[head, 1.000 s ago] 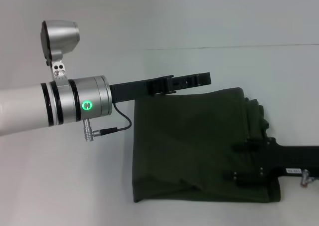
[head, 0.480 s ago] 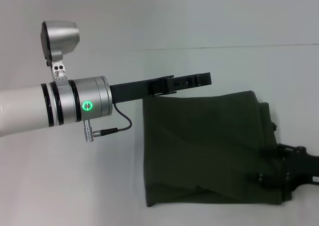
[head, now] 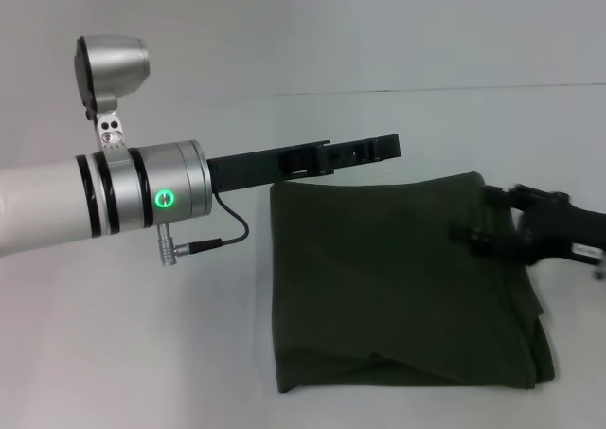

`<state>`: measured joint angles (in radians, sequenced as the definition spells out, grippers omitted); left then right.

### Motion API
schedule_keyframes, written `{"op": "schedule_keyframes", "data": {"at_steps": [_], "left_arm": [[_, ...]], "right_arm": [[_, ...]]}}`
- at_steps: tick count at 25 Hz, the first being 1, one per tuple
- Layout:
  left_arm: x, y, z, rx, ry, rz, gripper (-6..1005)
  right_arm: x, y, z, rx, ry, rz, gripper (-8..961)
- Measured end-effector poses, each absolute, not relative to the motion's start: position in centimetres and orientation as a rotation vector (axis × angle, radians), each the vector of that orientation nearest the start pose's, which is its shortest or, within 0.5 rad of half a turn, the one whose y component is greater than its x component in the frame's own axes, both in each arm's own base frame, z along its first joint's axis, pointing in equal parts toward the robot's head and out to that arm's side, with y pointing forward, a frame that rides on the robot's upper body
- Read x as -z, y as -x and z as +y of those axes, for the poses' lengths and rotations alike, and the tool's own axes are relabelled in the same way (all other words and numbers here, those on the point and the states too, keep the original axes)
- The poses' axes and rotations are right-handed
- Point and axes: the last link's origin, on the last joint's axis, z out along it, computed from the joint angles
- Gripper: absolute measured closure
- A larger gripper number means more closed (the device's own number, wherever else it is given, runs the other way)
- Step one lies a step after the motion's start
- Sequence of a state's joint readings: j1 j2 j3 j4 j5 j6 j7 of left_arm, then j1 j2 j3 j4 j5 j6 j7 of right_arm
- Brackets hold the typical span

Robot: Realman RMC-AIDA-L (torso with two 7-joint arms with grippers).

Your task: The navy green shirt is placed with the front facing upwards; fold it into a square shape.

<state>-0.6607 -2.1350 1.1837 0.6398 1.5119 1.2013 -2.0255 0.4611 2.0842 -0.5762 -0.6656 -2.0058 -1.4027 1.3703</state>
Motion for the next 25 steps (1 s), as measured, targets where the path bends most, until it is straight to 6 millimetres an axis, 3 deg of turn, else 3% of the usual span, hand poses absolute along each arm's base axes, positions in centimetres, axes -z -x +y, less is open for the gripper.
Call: {"op": "schedule_keyframes", "data": {"at_steps": [6, 17, 20, 25], "left_arm": [[5.8, 16.0, 37.6, 1.014, 2.561, -1.366, 45], [5.6, 16.3, 37.5, 1.026, 2.547, -1.367, 49], [5.6, 16.4, 37.5, 1.02, 2.55, -1.358, 50], [5.2, 17.1, 37.7, 0.982, 2.546, -1.348, 52]], "right_arm": [[0.5, -30.6, 35.1, -0.501, 2.434, 0.867, 27], [0.7, -33.9, 35.6, -0.361, 2.259, 0.982, 26], [0.3, -33.2, 36.1, -0.403, 2.255, 0.955, 26], [-1.8, -29.8, 36.2, -0.595, 2.35, 0.785, 26]]}}
